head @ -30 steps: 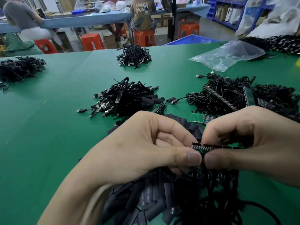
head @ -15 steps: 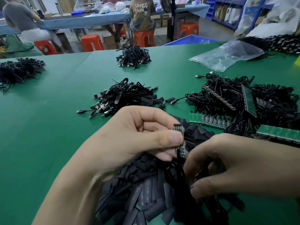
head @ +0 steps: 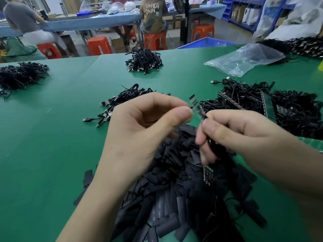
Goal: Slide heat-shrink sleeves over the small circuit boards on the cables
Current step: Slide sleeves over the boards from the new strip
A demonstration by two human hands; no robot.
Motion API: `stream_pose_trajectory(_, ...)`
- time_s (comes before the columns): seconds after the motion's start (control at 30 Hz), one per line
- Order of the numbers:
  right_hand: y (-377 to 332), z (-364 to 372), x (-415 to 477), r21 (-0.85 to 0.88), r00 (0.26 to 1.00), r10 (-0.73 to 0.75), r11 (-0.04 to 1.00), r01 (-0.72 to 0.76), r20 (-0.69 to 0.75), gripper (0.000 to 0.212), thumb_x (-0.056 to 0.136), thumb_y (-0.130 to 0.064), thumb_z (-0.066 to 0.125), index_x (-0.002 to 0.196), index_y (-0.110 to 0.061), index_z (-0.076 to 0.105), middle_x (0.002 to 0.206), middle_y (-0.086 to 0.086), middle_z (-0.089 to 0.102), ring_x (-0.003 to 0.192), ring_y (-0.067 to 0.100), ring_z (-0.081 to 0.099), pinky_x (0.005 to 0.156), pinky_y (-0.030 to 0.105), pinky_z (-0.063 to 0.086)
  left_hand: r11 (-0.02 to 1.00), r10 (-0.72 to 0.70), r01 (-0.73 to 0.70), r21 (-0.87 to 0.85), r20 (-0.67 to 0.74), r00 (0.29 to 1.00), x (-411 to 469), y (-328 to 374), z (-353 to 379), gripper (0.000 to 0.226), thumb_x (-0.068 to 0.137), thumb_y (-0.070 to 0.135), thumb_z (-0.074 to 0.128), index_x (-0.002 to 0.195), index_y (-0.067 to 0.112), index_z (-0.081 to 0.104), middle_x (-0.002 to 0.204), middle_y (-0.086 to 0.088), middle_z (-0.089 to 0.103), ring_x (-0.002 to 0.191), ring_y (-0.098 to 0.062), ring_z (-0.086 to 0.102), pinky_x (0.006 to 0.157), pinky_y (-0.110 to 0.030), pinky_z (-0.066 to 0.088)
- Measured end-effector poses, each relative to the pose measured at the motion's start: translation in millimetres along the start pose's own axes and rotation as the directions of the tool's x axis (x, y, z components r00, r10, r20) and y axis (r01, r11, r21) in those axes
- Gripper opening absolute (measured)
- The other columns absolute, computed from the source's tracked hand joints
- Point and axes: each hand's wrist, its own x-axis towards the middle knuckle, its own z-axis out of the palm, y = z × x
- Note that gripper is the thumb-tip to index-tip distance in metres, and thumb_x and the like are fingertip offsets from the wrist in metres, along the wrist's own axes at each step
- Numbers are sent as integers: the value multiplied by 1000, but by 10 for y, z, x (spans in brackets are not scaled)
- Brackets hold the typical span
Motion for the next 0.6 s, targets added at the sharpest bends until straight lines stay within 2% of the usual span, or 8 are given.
stream_pose_trajectory(0.07,341,-259,18,13,997,9,1000,-8,-82,33,98,-41,47,80,-24,69,59,-2,62,62,14,64,65,18,51,939,-11,-20,342,89,996,47,-139,-126,9,89,33,73,94,27,79,89,10,77,81,-8,71,68,-27,58)
stream_pose_trajectory(0.13,490,-361,6,-90,995,21,995,-30,-102,34,97,-45,44,82,-26,69,58,-3,58,61,11,60,66,25,52,730,-140,-72,680,252,958,85,-316,-201,11,92,33,71,99,33,79,96,17,74,88,-2,67,82,-30,55)
stream_pose_trajectory(0.2,551,-303,67,-148,996,20,989,-32,-87,37,96,-51,40,87,-29,68,62,-5,57,62,11,58,69,34,51,563,-340,-131,816,373,864,81,-466,-198,16,95,29,70,107,34,78,105,15,70,98,-4,63,92,-32,51)
stream_pose_trajectory(0.27,558,-321,51,-196,997,17,980,-32,-82,44,95,-58,34,93,-30,68,65,-6,57,58,10,52,65,33,48,467,-454,-185,865,413,789,57,-588,-167,23,96,30,68,117,37,74,115,15,64,112,-6,57,99,-31,46)
stream_pose_trajectory(0.3,546,-312,50,-213,996,20,976,-38,-84,47,95,-60,31,95,-30,68,65,-6,56,55,8,48,59,29,45,439,-472,-196,877,411,780,51,-627,-154,25,96,32,68,120,39,72,118,15,62,118,-5,53,100,-30,44)
stream_pose_trajectory(0.4,534,-293,64,-253,993,15,967,-44,-116,50,96,-62,29,96,-30,68,63,-7,54,49,2,41,46,20,35,375,-450,-219,901,384,807,44,-678,-122,29,96,43,65,125,45,67,119,16,57,122,-4,47,99,-26,42)
stream_pose_trajectory(0.5,515,-273,60,-308,993,21,950,-55,-114,49,99,-64,32,93,-30,67,56,-8,46,47,3,39,48,21,35,351,-433,-266,898,407,804,25,-709,-73,32,96,48,63,128,47,64,118,15,55,121,-6,44,98,-27,41)
stream_pose_trajectory(0.6,486,-251,59,-327,996,33,943,-58,-82,36,91,-55,43,84,-30,68,48,-10,38,43,5,36,47,19,34,365,-407,-290,884,432,805,8,-736,-51,27,95,48,63,122,46,66,112,15,52,117,-6,44,97,-27,42)
